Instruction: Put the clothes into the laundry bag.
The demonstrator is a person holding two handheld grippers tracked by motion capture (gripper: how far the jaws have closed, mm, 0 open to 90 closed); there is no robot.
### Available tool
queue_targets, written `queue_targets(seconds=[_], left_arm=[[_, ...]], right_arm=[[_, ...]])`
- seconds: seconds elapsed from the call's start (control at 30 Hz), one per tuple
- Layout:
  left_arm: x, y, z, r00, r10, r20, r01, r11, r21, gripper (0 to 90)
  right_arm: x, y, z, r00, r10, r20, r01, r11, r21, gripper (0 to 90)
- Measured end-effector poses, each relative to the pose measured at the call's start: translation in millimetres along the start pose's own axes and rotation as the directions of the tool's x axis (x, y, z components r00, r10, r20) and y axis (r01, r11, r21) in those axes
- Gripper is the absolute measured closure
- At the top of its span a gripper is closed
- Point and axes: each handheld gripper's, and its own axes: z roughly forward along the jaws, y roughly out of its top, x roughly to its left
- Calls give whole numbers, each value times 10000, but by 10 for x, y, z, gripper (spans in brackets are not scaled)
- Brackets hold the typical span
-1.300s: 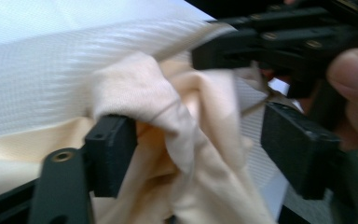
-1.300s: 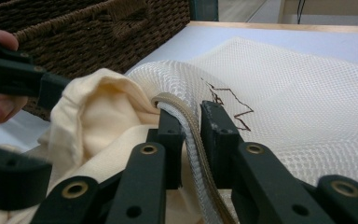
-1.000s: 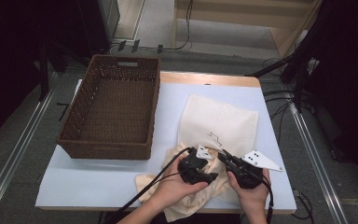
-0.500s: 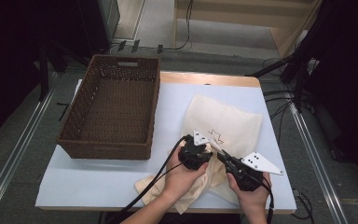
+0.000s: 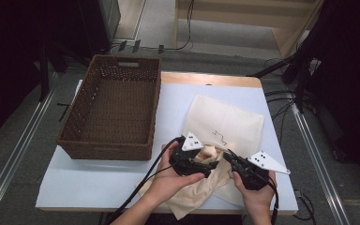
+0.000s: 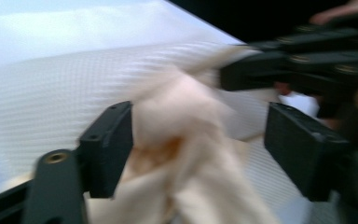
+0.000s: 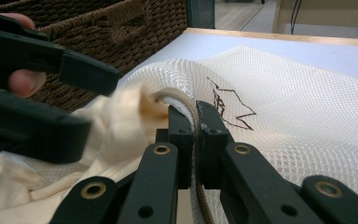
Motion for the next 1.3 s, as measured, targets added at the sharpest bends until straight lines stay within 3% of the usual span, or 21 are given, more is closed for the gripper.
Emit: queue_targets(seconds=[0.07,0.13,0.27,0.33,0.37,0.43,0.5,0.57,0.6,0.63,0.67,0.73,0.87,0.97,1.0,1.03,1.1,1.17,1.2,1.23,1.3], left_arm=[[22,-38,134,9992,-62,398,34,9975,705,224],[-58,-104,285,9964,395,750,-493,9898,1337,299],[-319,-164,410,9811,1864,526,-1920,9715,1389,556],[-354,-131,450,9774,2102,209,-2107,9633,1661,660],[-333,-104,463,9801,1983,126,-1974,9648,1737,728],[-247,-52,477,9895,1443,28,-1428,9757,1662,801],[-152,-6,447,9967,689,-425,-636,9912,1164,823],[-86,16,371,9904,-115,-1380,111,9999,-39,829],[-51,13,344,9828,-601,-1746,496,9967,-641,828],[-7,7,345,9776,-953,-1877,802,9930,-865,826],[42,6,383,9801,-1108,-1645,1022,9930,-599,815],[114,-5,446,9902,-1300,-512,1312,9911,205,718],[56,-4,269,9983,-540,198,534,9980,330,451],[-11,-14,225,9984,-296,476,253,9957,890,352],[-45,-34,267,9986,-136,514,65,9905,1371,311],[-80,-67,333,9987,269,436,-350,9794,1990,273],[-165,-157,492,9967,802,-80,-746,9555,2853,205],[-244,-207,575,9878,1340,-791,-1056,9504,2924,196],[-283,-213,593,9772,1729,-1231,-1293,9449,3006,226],[-321,-218,604,9649,2031,-1663,-1454,9410,3057,325],[-349,-216,598,9546,2323,-1864,-1705,9394,2974,510]], right_arm=[[8,0,9,10000,-7,28,7,10000,-12,872],[16,-1,13,10000,-4,16,4,10000,6,872],[38,-8,23,10000,-46,-35,46,10000,59,873],[45,-6,25,9998,-95,-173,95,10000,-5,873],[55,-3,21,9997,-12,-248,12,10000,-18,873],[75,12,8,9993,-51,-359,48,9999,-94,873],[101,32,-12,9990,-134,-420,127,9998,-177,873],[113,43,-23,9990,-165,-419,156,9996,-221,873],[113,41,-21,9990,-163,-427,155,9997,-192,874],[111,34,-15,9991,-166,-393,161,9998,-140,873],[105,23,-6,9992,-196,-359,193,9998,-83,874],[85,-2,17,9996,-172,-228,173,9998,41,874],[23,-32,20,9999,1,-128,0,10000,94,873],[-9,-26,17,9998,163,-107,-163,9999,21,873],[-12,-26,23,9997,203,-100,-203,9998,7,873],[-9,-29,29,9997,223,-104,-222,9997,45,872],[7,-33,45,9997,233,-97,-232,9997,85,872],[24,-37,56,9998,173,-127,-171,9998,123,872],[29,-39,58,9998,163,-131,-161,9998,135,872],[29,-42,58,9998,138,-144,-136,9998,134,872],[25,-49,55,9997,169,-157,-167,9997,155,872]])
